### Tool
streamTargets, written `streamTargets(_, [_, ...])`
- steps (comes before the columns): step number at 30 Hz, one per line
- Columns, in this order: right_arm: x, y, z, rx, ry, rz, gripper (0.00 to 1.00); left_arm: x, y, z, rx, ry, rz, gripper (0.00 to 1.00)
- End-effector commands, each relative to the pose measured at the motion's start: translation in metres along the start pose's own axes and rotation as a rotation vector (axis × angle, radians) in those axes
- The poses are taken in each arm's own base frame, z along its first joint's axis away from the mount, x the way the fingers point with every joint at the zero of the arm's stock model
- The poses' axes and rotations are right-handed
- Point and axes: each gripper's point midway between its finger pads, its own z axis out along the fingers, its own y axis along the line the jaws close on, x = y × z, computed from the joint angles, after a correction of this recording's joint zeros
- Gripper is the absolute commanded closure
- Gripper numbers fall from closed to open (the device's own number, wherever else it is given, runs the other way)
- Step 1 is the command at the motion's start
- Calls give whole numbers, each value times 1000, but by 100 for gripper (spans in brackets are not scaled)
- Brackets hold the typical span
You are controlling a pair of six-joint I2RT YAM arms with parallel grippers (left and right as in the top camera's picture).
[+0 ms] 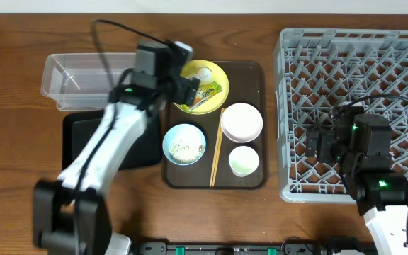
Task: Sort waste into correct bins and load items into the dishwasher rack
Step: 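Reach the left gripper toward the snack wrapper on the yellow plate, then grasp the snack wrapper and drop it into the clear bin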
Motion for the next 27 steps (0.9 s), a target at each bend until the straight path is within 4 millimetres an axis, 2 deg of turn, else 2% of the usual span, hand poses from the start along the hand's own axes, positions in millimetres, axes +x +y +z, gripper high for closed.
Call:
streamTargets(1, [-9, -2, -4, 1, -22, 20, 1, 12, -9, 30, 16, 45, 46, 8])
streamTargets(6, [-9, -2, -4, 1, -22, 20, 1, 35, -15, 66, 37, 106, 49, 11])
streamTargets(10, [-9, -2, -4, 1, -20, 20, 1, 51, -14, 82, 42, 146, 43, 12])
streamTargets(19, [-9, -2, -4, 1, -20, 20, 1, 78, -17, 101, 55, 220, 35, 17])
streamTargets(27, [-8, -2, -4, 1, -18, 20, 1, 92, -18, 109, 62, 258, 32, 33])
